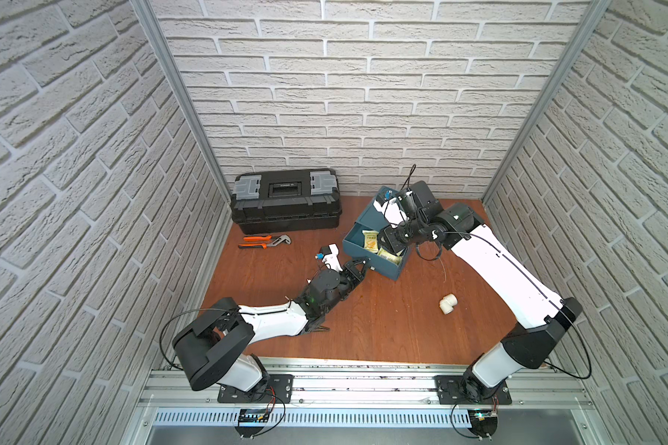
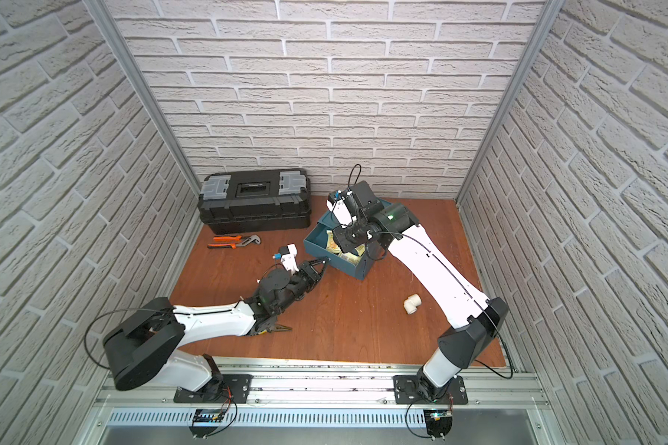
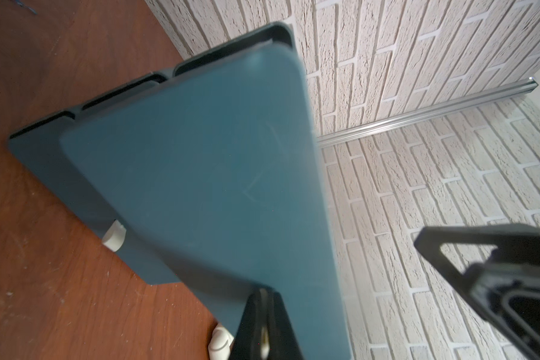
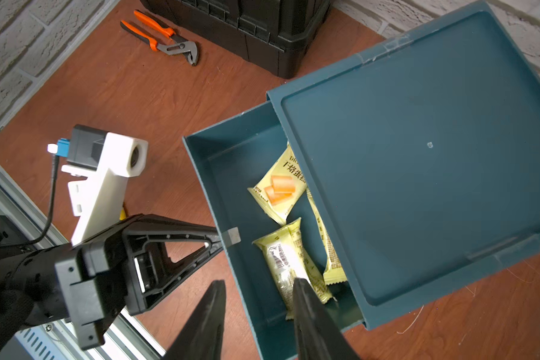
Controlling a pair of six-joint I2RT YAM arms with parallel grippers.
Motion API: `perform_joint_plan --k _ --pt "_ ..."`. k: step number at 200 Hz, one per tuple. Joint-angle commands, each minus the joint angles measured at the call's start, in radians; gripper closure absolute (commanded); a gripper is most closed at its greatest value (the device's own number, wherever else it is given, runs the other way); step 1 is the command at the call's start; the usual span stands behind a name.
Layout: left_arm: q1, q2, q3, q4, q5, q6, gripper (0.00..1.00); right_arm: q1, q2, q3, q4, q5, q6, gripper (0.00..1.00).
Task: Take the cookies out of the drawer
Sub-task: Open the drawer in the storage box.
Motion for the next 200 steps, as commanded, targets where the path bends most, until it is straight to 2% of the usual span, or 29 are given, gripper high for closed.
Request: perform_joint_plan --k 1,34,77,99,125,168,200 --pt "-0.015 -0.054 -0.042 -0.022 -0.011 0.026 1.0 0.016 0.036 0.056 -0.071 0.026 -0.048 0.59" --pt "-0.024 -0.133 -0.072 -0.115 -0.012 0.037 1.0 0.028 0.114 0.172 -0.163 0.032 -0.063 0.55" --pt "-0.031 -0.195 -0.093 -0.182 -0.013 0.053 1.0 0.062 0.18 0.205 -0.191 0.064 -0.032 0.49" --pt "-0.038 -0.202 -0.095 -0.195 -0.011 0.057 1.0 0.089 0.221 0.222 -0.179 0.109 0.039 0.44" --pt "-0.043 -0.198 -0.096 -0.193 -0.011 0.058 1.0 0.134 0.247 0.211 -0.125 0.21 0.132 0.32" --pt "-0.044 -0.198 -0.093 -0.193 -0.013 0.059 1.0 0.161 0.264 0.147 -0.008 0.329 0.311 0.28" --pt "-0.046 -0.199 -0.093 -0.199 -0.01 0.058 1.0 0.173 0.314 0.174 -0.04 0.426 0.425 0.29"
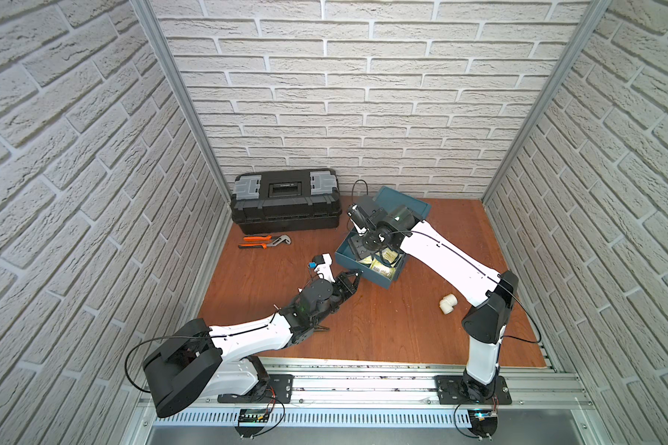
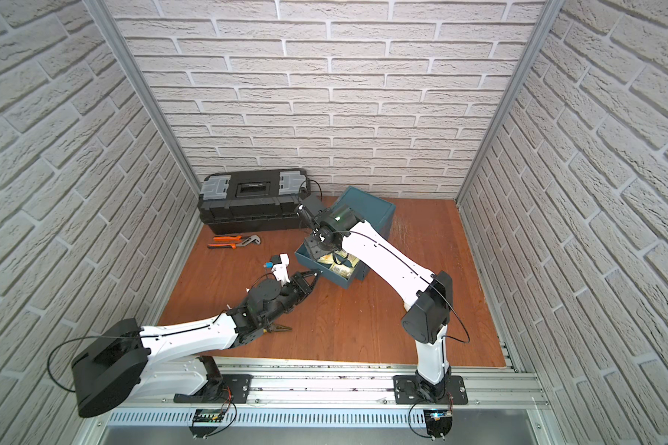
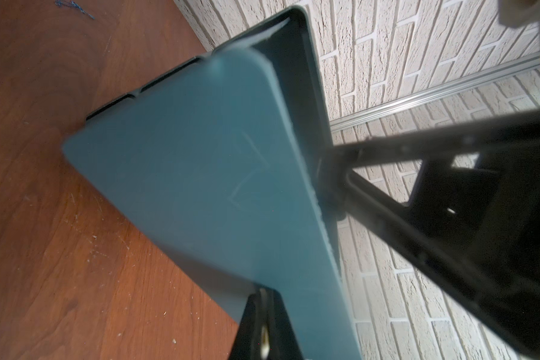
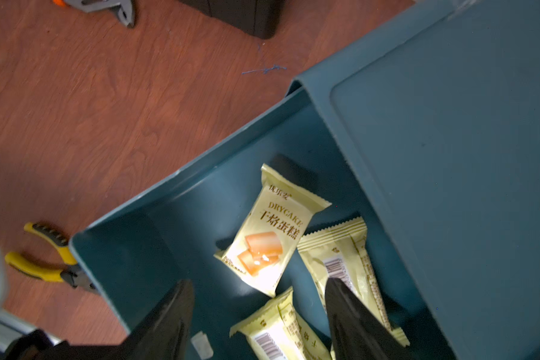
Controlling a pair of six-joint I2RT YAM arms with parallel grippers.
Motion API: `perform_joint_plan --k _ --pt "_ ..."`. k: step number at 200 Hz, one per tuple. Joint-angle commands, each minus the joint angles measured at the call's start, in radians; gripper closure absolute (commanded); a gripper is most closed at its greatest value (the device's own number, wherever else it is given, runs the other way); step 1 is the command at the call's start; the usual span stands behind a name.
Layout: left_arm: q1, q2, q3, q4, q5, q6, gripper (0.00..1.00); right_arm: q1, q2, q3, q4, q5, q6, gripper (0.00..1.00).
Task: Take the cookies out of the drawer
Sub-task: Open the drawer in the storage box, then pick up the cookie from the drawer.
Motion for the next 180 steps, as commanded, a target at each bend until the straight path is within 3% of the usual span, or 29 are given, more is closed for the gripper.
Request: perform_joint_plan --k 1,97,180 --pt "-0.011 -0.011 -0.01 -0.013 0.007 0.023 1.0 0.01 0.034 0.013 0.02 0.119 0.14 0.29" --pt "-0.016 -0.008 0.0 -0.021 0.011 0.023 1.0 0.029 0.127 0.033 0.017 0.166 0.313 0.29" --pt "-0.016 0.01 0.015 -0.021 0.022 0.025 1.0 0.031 0.17 0.035 0.041 0.185 0.369 0.44"
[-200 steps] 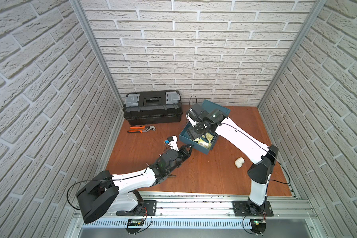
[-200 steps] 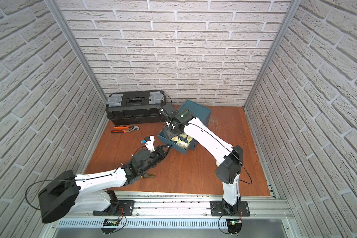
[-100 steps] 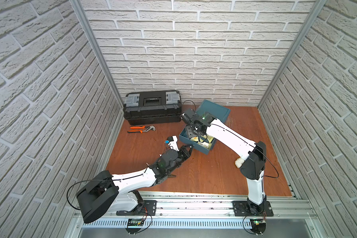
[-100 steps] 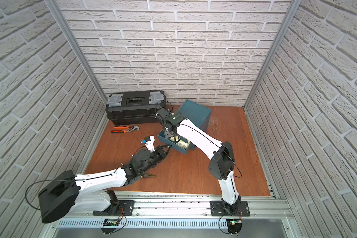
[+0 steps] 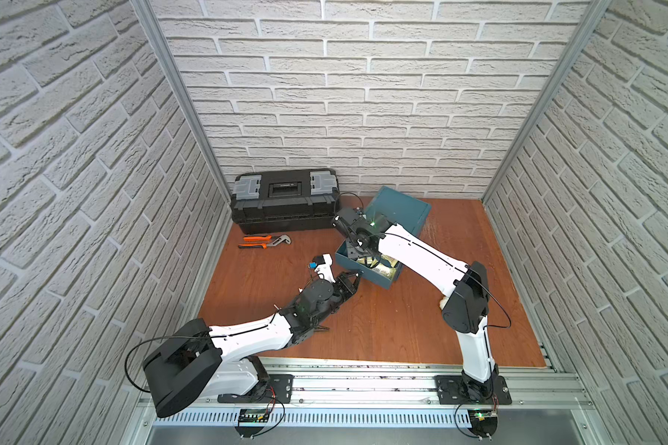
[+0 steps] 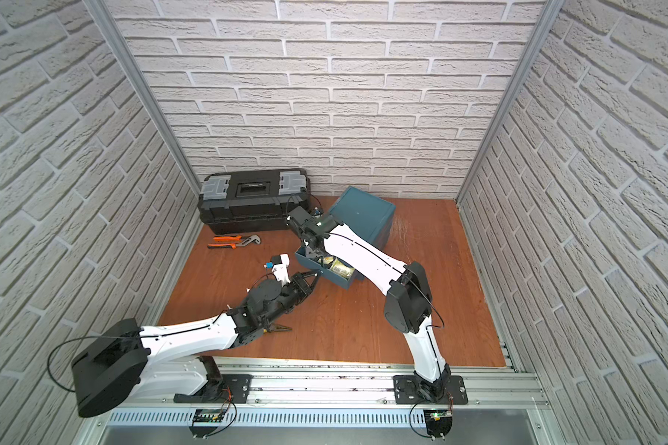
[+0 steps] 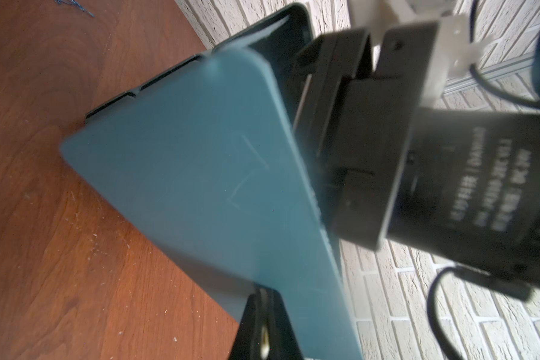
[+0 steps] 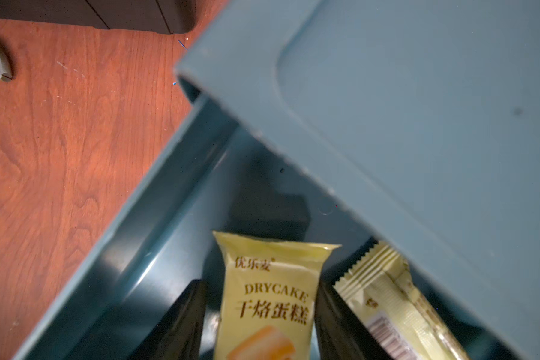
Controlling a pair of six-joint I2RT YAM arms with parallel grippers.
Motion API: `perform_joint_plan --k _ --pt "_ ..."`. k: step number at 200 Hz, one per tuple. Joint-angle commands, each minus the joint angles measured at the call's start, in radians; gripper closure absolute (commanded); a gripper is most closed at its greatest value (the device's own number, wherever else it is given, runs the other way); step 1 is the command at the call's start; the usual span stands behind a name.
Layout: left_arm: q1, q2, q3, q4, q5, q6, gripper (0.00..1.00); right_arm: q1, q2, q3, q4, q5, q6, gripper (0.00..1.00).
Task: Take the cookies out of the drawer
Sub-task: Pick up the cookie from the drawer.
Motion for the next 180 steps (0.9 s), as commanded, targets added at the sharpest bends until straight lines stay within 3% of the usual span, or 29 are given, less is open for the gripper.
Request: perform_joint_plan --k 1,68,77,109,180 --pt "-0.011 0.01 0.015 -0.015 0.022 0.023 1.0 0.01 0.016 0.026 0.02 0.036 0.04 0.44" --pt "-0.012 0.008 0.02 -0.023 0.022 0.024 1.0 0.011 0.045 0.023 0.015 0.051 0.074 0.49" --pt "-0.012 0.009 0.019 -0.026 0.02 0.024 1.0 0.01 0.045 0.023 0.015 0.052 0.075 0.56" --pt "-0.012 0.005 0.02 -0.03 0.018 0.027 1.0 0.01 0.041 0.021 0.018 0.05 0.068 0.67" --pt "-0.012 0.018 0.028 -0.031 0.011 0.029 1.0 0.016 -0.038 0.023 0.013 0.054 0.035 0.72"
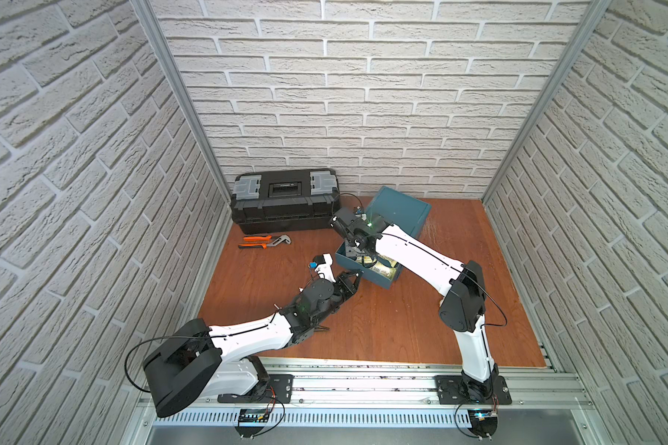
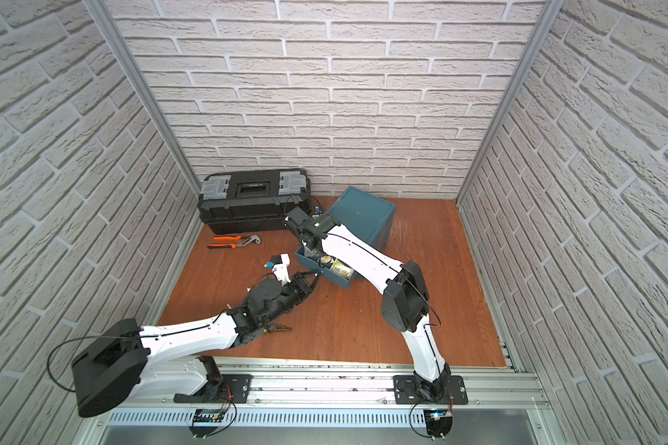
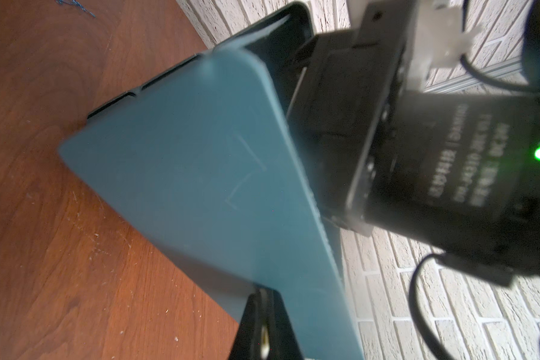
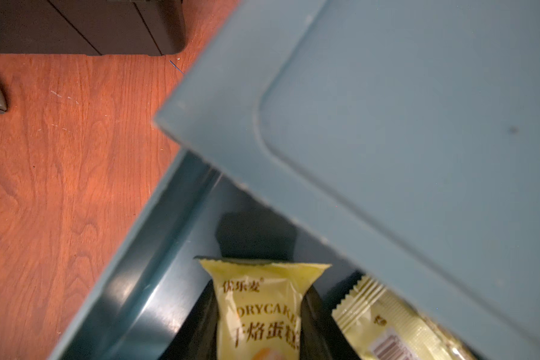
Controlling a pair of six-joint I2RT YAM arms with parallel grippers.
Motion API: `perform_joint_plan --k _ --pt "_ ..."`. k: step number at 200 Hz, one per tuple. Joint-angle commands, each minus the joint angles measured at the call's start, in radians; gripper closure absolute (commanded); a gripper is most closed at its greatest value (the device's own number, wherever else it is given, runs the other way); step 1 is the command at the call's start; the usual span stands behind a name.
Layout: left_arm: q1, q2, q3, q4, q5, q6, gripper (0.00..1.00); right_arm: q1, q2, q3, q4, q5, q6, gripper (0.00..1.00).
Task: Take the cookies out of the drawer
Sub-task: Pick up the cookie from the drawer, then place the cookie at the center of the board.
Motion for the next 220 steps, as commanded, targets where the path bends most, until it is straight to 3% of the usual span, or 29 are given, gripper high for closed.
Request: perform_joint_plan --k 1,130,177,220 --pt "-0.011 0.016 0.019 -0.016 0.011 0.027 1.0 0.013 -0.064 0.01 -0.008 0.013 -0.013 0.72" --pt "-0.011 0.016 0.016 -0.015 -0.001 0.025 1.0 0.065 -0.345 -0.048 -0.071 0.093 -0.059 0.72" --pt "-0.01 0.014 0.015 -0.015 -0.009 0.025 1.0 0.061 -0.597 -0.292 -0.069 0.138 -0.035 0.74" --pt "-0.011 0.024 0.019 -0.011 -0.008 0.027 1.0 0.009 -0.803 -0.57 -0.127 0.087 0.056 0.76"
